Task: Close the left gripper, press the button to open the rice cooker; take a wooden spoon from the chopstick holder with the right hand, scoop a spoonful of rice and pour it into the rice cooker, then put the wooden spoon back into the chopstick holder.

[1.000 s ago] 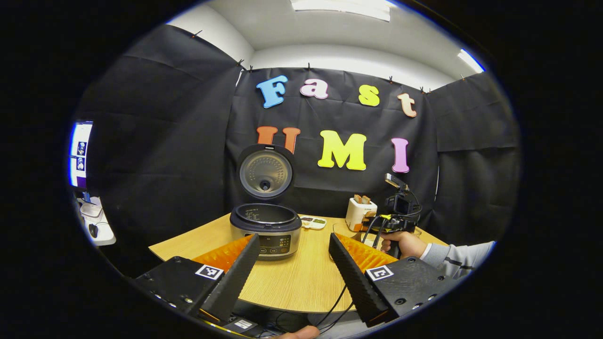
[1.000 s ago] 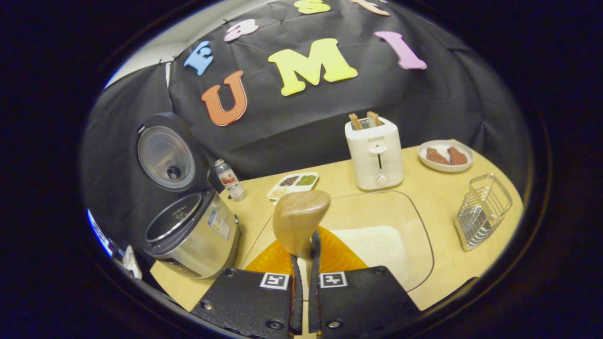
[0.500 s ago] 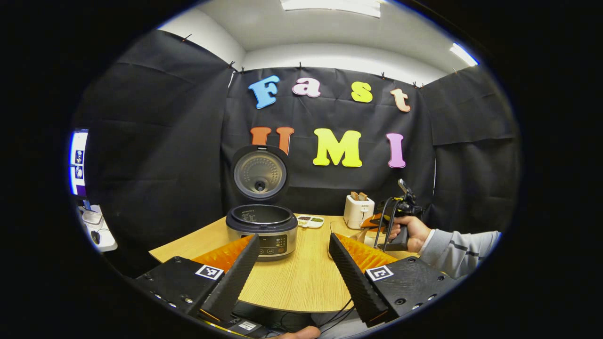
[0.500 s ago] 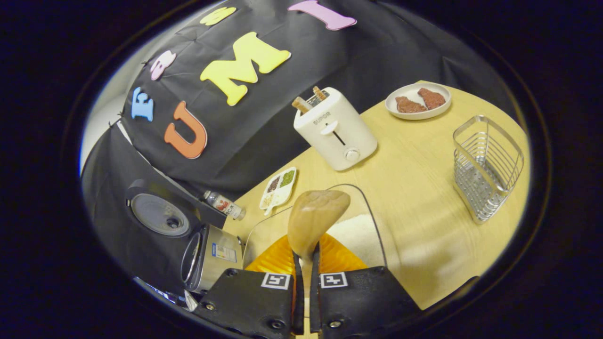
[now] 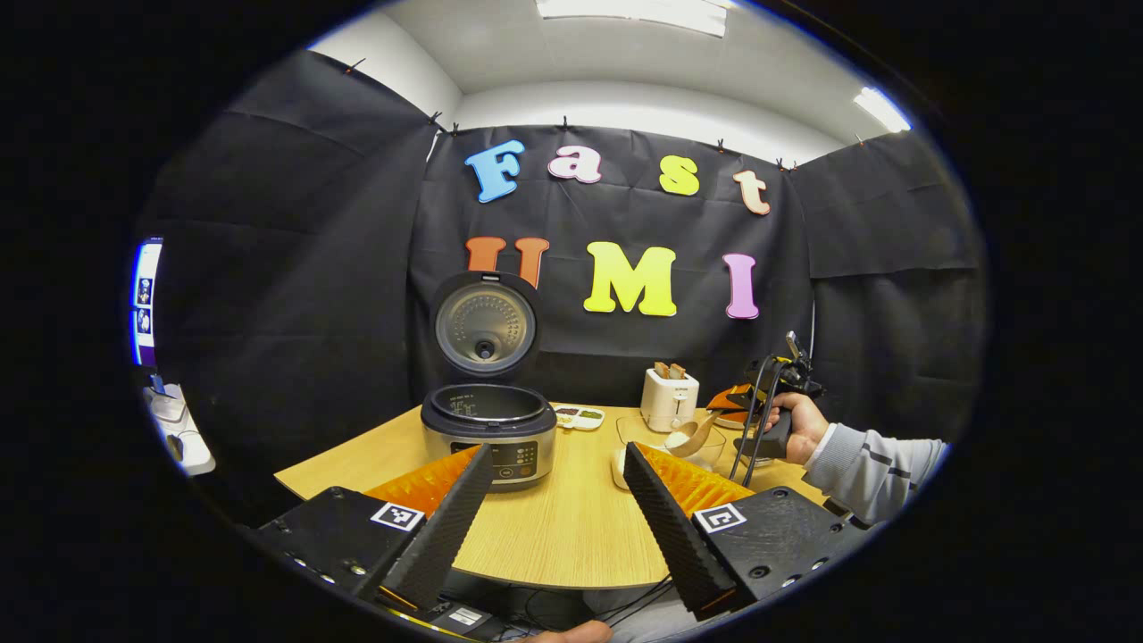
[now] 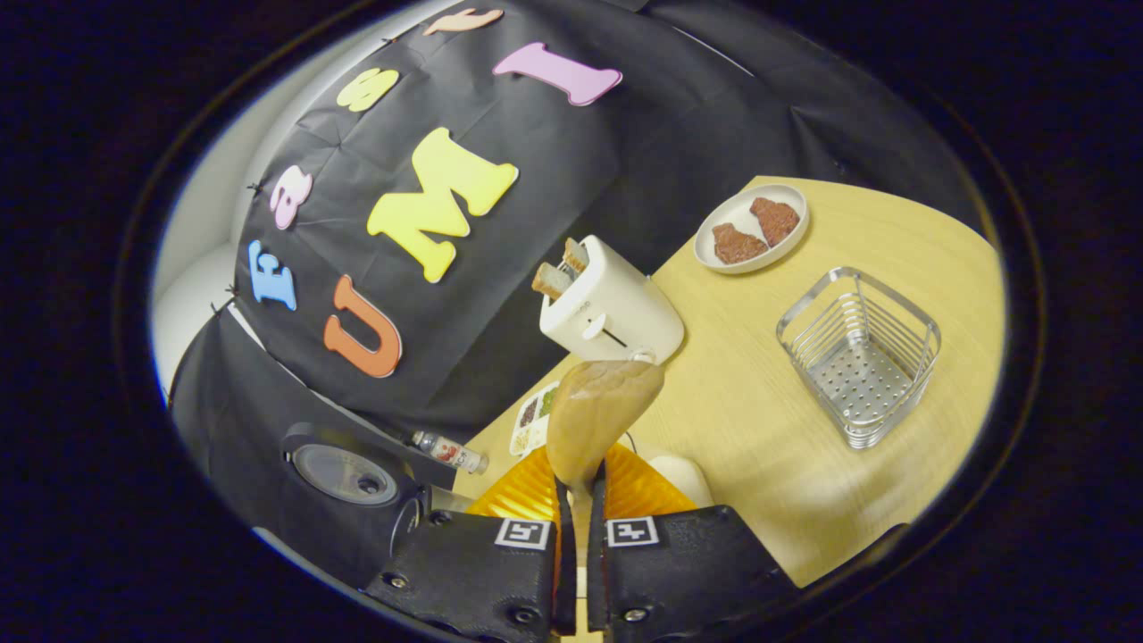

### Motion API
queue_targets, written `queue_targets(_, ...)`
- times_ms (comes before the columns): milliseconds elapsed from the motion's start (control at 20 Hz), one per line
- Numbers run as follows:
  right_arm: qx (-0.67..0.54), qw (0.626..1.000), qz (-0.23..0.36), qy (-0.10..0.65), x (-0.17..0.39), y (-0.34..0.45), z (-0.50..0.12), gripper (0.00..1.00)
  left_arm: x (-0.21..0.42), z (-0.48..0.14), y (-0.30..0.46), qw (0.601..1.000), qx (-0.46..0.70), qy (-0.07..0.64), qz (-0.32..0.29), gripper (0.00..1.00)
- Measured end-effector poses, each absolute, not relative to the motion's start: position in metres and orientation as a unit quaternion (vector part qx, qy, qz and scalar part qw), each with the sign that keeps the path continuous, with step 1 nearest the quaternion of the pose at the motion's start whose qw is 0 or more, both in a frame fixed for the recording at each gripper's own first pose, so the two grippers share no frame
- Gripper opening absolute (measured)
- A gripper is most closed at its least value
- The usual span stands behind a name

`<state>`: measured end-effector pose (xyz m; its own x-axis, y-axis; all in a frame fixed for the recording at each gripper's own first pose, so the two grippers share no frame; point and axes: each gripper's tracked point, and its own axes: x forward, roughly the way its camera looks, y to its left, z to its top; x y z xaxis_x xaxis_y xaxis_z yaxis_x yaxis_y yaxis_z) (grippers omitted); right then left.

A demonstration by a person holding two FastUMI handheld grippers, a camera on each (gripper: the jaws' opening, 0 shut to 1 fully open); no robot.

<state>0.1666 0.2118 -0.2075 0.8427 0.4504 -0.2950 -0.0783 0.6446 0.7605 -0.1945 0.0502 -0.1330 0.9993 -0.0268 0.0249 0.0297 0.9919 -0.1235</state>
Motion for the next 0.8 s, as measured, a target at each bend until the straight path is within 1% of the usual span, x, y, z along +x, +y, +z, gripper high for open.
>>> queue_targets(100,0.423,0.86,0.163,0.234,0.164,0.213,-0.199,0.1,-0.193,-0.138,0.054,0.998,-0.062,-0.005,-0.01,0.95)
queue_targets(250,0.496,0.816,0.192,0.228,0.162,0.215,-0.181,0.1,-0.192,-0.143,0.064,0.999,-0.045,0.005,0.007,0.95)
queue_targets(400,0.533,0.789,0.21,0.22,0.16,0.216,-0.17,0.1,-0.194,-0.15,0.075,0.999,-0.023,0.017,0.027,0.95)
queue_targets(550,0.581,0.754,0.223,0.211,0.153,0.224,-0.159,0.1,-0.198,-0.155,0.085,0.999,-0.015,0.019,0.038,0.95)
queue_targets(650,0.588,0.746,0.232,0.209,0.149,0.235,-0.152,0.09,-0.199,-0.159,0.091,0.999,-0.017,0.021,0.041,0.94)
queue_targets(800,0.58,0.747,0.245,0.215,0.145,0.256,-0.139,0.1,-0.202,-0.163,0.101,0.998,-0.02,0.024,0.048,0.95)
